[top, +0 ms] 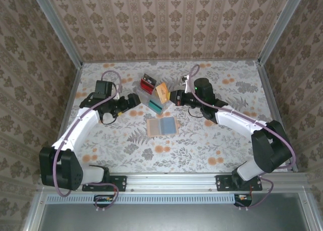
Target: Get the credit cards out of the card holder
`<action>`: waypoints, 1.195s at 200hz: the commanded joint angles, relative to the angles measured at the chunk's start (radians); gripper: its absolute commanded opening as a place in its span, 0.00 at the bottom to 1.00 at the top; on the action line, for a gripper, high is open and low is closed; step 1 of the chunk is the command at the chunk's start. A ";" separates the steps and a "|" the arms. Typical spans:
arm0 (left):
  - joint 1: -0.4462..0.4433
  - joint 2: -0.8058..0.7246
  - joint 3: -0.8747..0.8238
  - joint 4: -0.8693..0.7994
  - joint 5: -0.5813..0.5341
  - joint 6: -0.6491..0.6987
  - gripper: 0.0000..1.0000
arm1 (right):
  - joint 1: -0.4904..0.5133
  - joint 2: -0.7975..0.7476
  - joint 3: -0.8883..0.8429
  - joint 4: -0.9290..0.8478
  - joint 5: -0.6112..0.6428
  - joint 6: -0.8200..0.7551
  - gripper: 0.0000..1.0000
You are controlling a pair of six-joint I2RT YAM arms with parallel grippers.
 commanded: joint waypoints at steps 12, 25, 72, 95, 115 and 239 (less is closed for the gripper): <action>0.027 -0.047 -0.020 -0.103 -0.133 0.113 1.00 | 0.060 0.055 0.168 -0.314 0.188 -0.372 0.00; 0.034 -0.052 -0.024 -0.108 -0.133 0.122 1.00 | 0.080 0.099 0.233 -0.370 0.231 -0.455 0.00; 0.041 -0.058 -0.034 -0.114 -0.122 0.139 1.00 | 0.094 0.225 0.392 -0.445 0.267 -0.678 0.00; 0.042 -0.062 -0.041 -0.101 -0.106 0.143 1.00 | 0.094 0.273 0.444 -0.486 0.285 -0.756 0.00; 0.043 -0.055 -0.039 -0.093 -0.093 0.142 1.00 | 0.092 0.303 0.467 -0.500 0.327 -0.798 0.00; 0.042 -0.047 -0.046 -0.080 -0.058 0.145 1.00 | 0.083 0.428 0.569 -0.559 0.393 -0.851 0.00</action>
